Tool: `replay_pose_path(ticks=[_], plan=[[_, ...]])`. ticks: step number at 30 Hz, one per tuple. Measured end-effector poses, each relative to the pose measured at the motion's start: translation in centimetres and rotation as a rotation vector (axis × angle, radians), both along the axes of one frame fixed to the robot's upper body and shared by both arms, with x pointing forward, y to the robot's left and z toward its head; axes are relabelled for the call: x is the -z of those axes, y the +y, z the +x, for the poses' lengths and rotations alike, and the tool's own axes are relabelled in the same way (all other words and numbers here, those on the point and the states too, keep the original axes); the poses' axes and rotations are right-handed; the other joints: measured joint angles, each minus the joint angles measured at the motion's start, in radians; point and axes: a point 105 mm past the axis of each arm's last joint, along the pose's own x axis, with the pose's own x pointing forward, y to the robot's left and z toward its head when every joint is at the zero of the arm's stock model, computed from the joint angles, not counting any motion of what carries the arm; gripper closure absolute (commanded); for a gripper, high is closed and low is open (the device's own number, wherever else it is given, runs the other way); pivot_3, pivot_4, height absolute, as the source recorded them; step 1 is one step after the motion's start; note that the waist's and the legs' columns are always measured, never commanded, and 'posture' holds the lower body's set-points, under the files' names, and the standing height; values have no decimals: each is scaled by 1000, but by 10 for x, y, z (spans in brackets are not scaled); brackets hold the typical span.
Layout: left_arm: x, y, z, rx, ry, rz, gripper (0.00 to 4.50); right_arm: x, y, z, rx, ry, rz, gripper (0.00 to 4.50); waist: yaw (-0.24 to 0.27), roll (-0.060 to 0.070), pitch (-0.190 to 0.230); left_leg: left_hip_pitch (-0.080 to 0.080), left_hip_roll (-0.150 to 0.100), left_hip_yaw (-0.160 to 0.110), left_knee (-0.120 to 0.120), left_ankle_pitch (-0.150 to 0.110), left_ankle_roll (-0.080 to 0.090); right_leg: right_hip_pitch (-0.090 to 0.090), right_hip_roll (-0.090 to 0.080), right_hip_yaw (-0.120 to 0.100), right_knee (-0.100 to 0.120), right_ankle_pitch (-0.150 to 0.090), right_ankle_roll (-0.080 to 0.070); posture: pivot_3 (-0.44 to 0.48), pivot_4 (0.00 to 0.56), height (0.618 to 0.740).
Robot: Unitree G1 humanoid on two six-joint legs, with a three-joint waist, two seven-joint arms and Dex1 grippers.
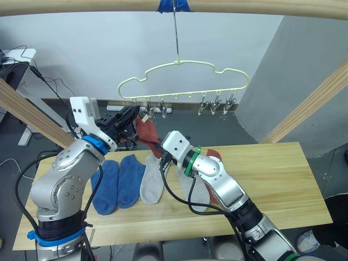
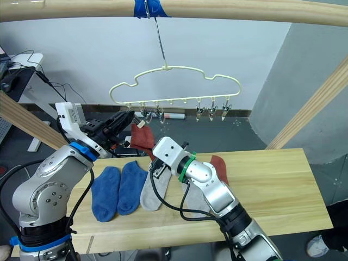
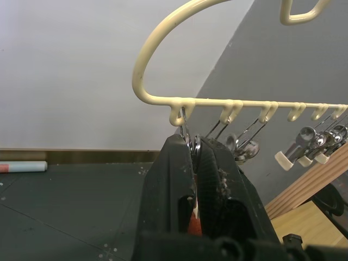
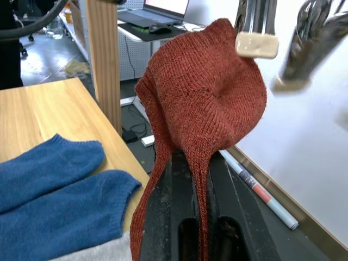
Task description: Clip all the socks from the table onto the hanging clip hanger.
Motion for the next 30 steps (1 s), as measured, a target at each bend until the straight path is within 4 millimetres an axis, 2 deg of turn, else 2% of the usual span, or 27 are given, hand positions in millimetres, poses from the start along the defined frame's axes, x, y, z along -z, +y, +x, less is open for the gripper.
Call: replay_pose_path(ticks=[8, 10, 11, 18, 19, 21, 25, 28, 30], plan=[[0, 0, -1, 9, 12, -28, 4472, -4, 5, 3, 1, -10, 17, 4500, 0, 0, 0, 0, 0, -1, 0, 0, 0, 0, 0, 0, 0, 0, 0, -143, 294, 740], [0, 1, -1, 6, 10, -23, 3759, -5, 4, 5, 7, -7, 24, 4500, 0, 0, 0, 0, 0, -2, 0, 0, 0, 0, 0, 0, 0, 0, 0, -142, 293, 740], [1, 2, -2, 3, 11, -20, 3579, -5, 4, 5, 10, -6, 25, 4500, 0, 0, 0, 0, 0, -2, 0, 0, 0, 0, 0, 0, 0, 0, 0, -140, 292, 740], [7, 10, -3, -32, 20, 18, 1527, -6, 8, 5, -1, -4, 36, 4500, 0, 0, 0, 0, 0, -2, 0, 0, 0, 0, 0, 0, 0, 0, 0, -134, 290, 740], [8, 11, -4, -36, 20, 26, 1248, -5, 8, 5, -3, -1, 34, 4252, 0, 0, 0, 0, 0, -2, 0, 0, 0, 0, 0, 0, 0, 0, 0, -132, 288, 740], [9, 13, -4, -43, 16, 39, 1238, -4, 9, 5, -8, 6, 33, 3719, 0, 0, 0, 0, 0, -2, 0, 0, 0, 0, 0, 0, 0, 0, 0, -132, 288, 740], [12, 18, -5, -61, 12, 66, 1238, -5, 11, 4, -16, 8, 34, 2336, 0, 0, 0, 0, 0, -2, 0, 0, 0, 0, 0, 0, 0, 0, 0, -132, 288, 740], [12, 23, -6, -91, -8, 104, 1238, 1, 9, 2, -38, 12, 1, 2336, 1, 0, 0, 0, 0, -2, 0, 0, 0, -1, 0, 0, 0, 0, 0, -134, 287, 740], [12, 24, -7, -104, -34, 138, 1238, 8, 0, -2, -48, 24, -26, 2336, 2, 0, 0, 0, 0, -2, -1, 0, 0, -1, 0, 0, 0, 0, 0, -134, 287, 740]])
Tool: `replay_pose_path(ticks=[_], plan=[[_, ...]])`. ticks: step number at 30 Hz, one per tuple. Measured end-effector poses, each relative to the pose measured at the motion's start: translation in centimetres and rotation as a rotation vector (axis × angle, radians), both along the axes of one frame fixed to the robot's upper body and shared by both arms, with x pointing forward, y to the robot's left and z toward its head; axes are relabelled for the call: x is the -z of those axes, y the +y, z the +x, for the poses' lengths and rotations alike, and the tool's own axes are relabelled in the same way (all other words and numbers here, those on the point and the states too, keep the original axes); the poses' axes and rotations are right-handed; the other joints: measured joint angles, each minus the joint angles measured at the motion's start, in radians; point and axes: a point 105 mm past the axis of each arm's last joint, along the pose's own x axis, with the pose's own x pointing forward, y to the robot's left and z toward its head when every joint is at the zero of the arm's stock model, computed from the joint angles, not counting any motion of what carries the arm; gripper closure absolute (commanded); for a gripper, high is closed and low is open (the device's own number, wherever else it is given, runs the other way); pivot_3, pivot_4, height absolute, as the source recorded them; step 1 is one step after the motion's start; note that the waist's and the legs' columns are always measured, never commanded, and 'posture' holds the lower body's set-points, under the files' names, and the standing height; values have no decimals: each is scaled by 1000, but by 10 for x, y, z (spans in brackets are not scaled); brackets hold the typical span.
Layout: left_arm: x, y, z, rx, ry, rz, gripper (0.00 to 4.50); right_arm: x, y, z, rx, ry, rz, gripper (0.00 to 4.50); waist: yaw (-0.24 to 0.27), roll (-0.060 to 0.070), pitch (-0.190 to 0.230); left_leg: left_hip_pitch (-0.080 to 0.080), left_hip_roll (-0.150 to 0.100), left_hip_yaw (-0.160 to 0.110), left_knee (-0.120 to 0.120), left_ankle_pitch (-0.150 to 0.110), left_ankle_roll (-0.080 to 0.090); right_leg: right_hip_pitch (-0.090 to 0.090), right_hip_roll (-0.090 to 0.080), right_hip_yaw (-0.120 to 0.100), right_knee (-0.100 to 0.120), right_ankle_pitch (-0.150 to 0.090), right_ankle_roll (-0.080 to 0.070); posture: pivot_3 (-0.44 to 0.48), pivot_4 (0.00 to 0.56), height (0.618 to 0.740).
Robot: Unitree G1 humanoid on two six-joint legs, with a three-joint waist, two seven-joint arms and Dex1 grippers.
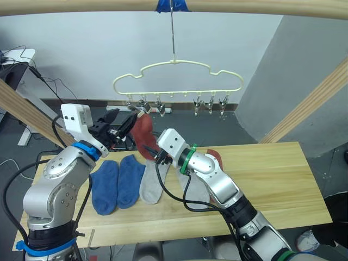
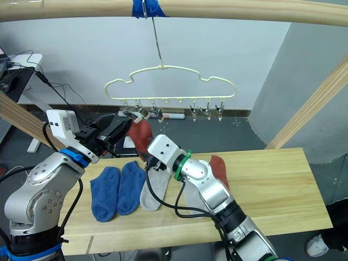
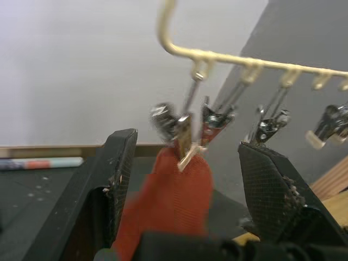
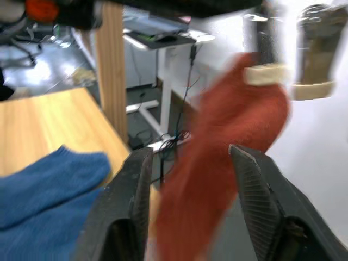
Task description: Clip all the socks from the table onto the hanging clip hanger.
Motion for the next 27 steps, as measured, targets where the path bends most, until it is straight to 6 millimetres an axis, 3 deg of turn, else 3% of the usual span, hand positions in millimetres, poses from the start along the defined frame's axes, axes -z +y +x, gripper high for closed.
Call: replay_pose_path(ticks=[5, 15, 19, 27], plan=[[2, -4, -8, -4, -54, 88, 1238, 14, -32, -14, -18, 37, -80, 2336, 4, 0, 0, -1, 0, 0, 0, 0, 0, 0, -1, 1, -1, 0, 0, -144, 295, 740], [12, -28, -14, 1, -120, 93, 1238, -27, -100, -46, -93, 7, -64, 2336, 3, 2, 2, 0, -2, 3, 0, 0, 0, 1, 1, -1, 0, 0, 0, -170, 306, 740], [11, -39, -12, 12, -168, 64, 1238, -53, -131, -45, -46, 38, 16, 2336, 2, 3, 3, 0, -2, 5, 1, 0, 0, 2, 1, 0, 0, 0, 0, -198, 298, 740], [18, -52, -5, 6, -192, 77, 1238, -80, -149, -47, -31, 58, 70, 2336, -6, 3, 3, 0, -2, 6, 1, 0, 1, 2, 2, 0, 0, 0, 0, -237, 296, 740]])
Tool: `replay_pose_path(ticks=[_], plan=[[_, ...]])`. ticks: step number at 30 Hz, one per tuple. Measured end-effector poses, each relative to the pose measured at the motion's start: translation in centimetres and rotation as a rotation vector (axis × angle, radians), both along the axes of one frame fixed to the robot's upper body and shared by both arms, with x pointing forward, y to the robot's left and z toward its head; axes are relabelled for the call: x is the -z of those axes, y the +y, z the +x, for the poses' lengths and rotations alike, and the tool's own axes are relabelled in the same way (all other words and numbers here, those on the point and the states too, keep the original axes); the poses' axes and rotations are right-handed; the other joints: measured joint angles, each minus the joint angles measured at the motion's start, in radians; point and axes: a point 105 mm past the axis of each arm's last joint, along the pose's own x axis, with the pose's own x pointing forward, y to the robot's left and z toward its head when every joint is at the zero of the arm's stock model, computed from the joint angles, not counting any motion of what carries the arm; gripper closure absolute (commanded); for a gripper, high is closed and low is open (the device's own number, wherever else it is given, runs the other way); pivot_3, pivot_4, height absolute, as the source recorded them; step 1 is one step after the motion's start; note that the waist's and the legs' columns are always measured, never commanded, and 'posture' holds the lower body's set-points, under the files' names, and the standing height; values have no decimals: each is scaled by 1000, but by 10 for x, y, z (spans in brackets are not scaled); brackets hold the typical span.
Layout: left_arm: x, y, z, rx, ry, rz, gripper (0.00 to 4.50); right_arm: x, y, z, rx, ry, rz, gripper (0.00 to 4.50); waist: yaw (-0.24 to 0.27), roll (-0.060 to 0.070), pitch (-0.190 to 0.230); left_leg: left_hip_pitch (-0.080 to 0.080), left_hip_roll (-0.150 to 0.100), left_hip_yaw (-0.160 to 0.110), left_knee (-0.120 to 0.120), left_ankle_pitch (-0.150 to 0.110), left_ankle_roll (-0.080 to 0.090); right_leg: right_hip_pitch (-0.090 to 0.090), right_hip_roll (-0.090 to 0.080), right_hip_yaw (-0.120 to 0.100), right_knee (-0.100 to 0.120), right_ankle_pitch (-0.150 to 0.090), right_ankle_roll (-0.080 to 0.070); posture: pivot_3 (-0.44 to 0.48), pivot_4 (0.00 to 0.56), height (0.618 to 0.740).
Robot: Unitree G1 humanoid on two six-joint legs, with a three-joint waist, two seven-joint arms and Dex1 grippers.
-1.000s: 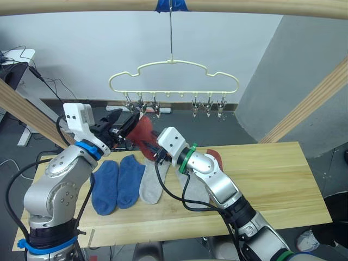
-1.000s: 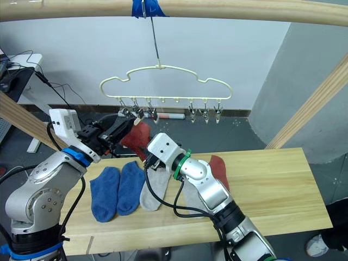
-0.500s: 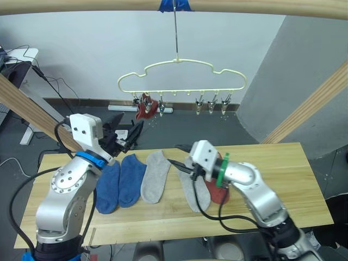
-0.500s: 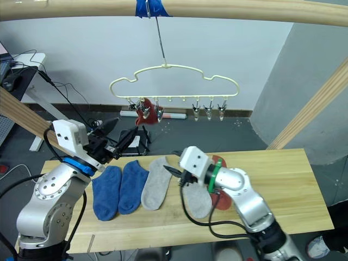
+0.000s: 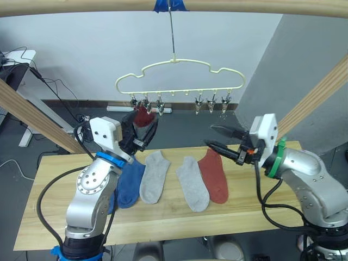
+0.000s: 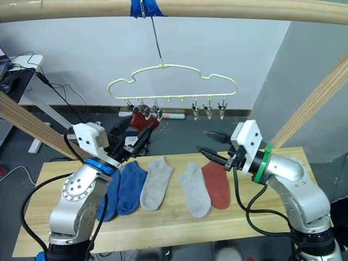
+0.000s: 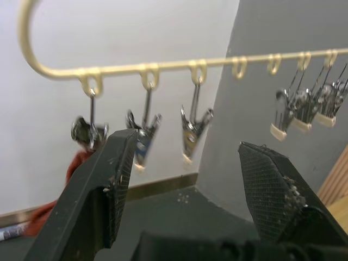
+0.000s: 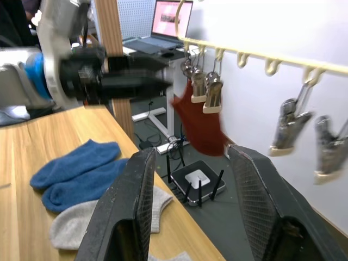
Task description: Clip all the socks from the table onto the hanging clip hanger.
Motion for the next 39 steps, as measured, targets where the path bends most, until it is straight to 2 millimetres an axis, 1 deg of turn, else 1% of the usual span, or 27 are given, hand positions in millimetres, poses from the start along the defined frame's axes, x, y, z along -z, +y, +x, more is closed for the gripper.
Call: replay_pose_path(ticks=[4, 11, 14, 22, 24, 27, 36, 39], plan=[[-2, -3, 4, -4, -16, -10, 1238, -9, 1, -3, -6, -4, 15, 2336, 0, 0, 0, 0, 0, 0, 0, 0, 0, 0, 0, 0, 0, 0, 0, -237, 296, 740], [-4, -4, 4, -10, -43, -4, 1238, -6, -5, -1, 27, 6, -10, 2336, 0, 0, 0, 0, 0, 0, 0, 0, 0, 0, 0, 0, 0, 0, 0, -244, 297, 740], [-6, -6, 9, -25, -49, -32, 1238, -6, -4, -1, 29, 5, -10, 2336, 0, 0, 0, 0, 0, 0, 1, 0, 0, 0, 0, 0, 0, 0, 0, -245, 301, 740], [-5, -4, 22, -103, -40, -64, 1238, -6, -5, 0, 40, 5, -13, 2336, -2, 0, 0, 0, 0, 0, 1, 0, 0, 0, 0, 0, 0, 0, 0, -257, 304, 740], [-5, -3, 22, -110, -40, -68, 1238, -6, -6, 1, 47, 4, -12, 2336, -4, 0, 0, 0, 0, 0, 1, 0, 0, 0, 0, 0, 0, 0, 0, -258, 305, 740], [-5, -2, 22, -112, -47, -62, 1795, -6, -6, 1, 52, 6, -12, 2292, -4, 0, 0, 0, 0, 0, 1, 0, 0, 0, 0, 0, 0, 0, 0, -257, 305, 740], [-1, -1, 22, -120, -28, -59, 1795, -3, -3, 1, 44, 15, -16, 2292, -10, 0, 0, 0, 0, 0, 1, 0, 0, 0, 0, 0, 0, 0, 0, -255, 306, 740], [-3, -1, 23, -118, -31, -59, 1795, -3, -3, 1, 44, 15, -16, 2292, -11, 0, 0, 0, 0, 0, 1, 0, 0, 0, 0, 0, 0, 0, 0, -255, 306, 740]])
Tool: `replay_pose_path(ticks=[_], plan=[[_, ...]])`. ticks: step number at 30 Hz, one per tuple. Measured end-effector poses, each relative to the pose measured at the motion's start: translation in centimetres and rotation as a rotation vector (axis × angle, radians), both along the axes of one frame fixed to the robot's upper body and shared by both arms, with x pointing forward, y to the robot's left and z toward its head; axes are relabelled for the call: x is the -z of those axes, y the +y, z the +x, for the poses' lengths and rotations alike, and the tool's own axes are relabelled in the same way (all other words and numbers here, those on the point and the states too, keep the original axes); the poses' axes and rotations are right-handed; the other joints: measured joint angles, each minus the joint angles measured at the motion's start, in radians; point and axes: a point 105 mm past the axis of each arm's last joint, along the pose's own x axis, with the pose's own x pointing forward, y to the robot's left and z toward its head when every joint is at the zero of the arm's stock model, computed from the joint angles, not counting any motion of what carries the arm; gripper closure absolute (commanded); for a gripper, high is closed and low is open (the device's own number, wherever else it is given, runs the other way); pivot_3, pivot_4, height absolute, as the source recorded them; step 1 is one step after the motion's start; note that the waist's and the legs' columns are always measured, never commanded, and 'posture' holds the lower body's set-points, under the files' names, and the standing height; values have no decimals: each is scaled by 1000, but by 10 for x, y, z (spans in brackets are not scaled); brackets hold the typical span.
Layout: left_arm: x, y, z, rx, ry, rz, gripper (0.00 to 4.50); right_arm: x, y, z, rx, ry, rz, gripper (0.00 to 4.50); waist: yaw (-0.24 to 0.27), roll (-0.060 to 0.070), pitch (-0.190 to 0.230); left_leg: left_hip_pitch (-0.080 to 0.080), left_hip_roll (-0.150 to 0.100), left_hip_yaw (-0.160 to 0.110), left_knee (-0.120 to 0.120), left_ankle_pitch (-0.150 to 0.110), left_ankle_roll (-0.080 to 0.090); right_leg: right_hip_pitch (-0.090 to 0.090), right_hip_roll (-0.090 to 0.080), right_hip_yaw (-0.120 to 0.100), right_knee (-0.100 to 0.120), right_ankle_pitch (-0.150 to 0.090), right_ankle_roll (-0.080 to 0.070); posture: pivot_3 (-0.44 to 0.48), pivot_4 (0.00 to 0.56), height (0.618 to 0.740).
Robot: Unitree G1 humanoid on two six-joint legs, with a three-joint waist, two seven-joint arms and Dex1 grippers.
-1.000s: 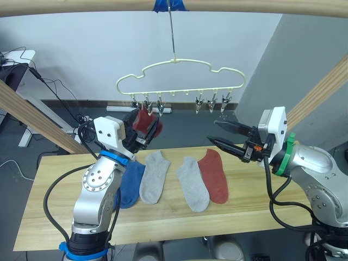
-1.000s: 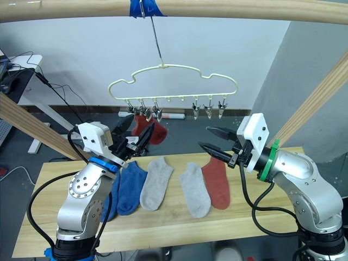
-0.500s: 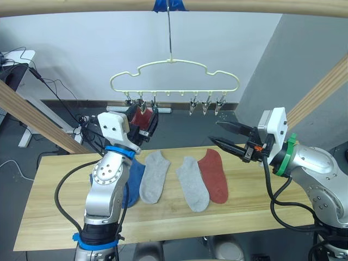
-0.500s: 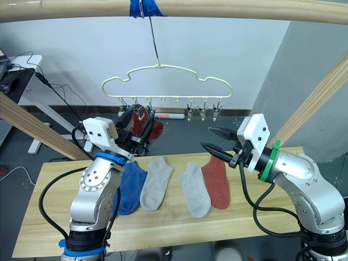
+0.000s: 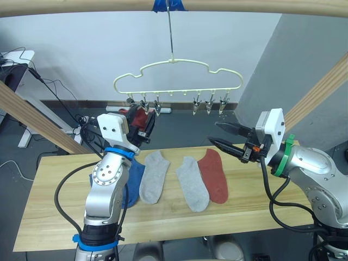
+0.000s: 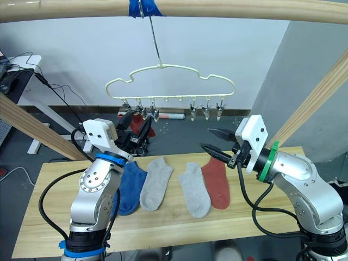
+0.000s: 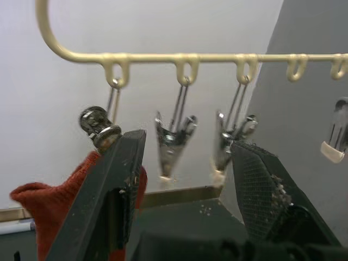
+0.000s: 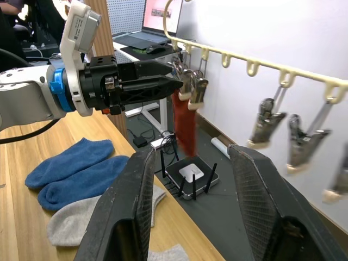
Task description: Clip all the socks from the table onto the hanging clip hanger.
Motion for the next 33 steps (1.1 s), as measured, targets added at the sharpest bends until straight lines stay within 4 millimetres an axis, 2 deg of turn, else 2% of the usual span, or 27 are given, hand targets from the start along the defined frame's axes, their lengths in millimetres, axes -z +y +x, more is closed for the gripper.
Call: replay_pose_path(ticks=[4, 10, 33], plan=[[-6, 2, 2, -14, -18, -3, 1795, 0, 0, 0, 1, 1, 0, 2292, -3, 0, 0, 0, 0, 0, 0, 0, 0, 0, 0, 0, 0, 0, 0, -256, 306, 740], [-1, 4, 7, -36, 1, -3, 1795, 2, -1, 0, 5, 7, -5, 2292, -12, 0, 0, 0, 0, 0, 0, 0, 0, 0, 0, 0, 0, 0, 0, -262, 306, 740], [-6, 6, 17, -53, -4, -12, 1795, 4, -3, 1, 23, 8, -6, 2292, -14, 0, 0, 0, 0, 0, 0, 0, 0, 0, 0, 0, 0, 0, 0, -263, 300, 740]])
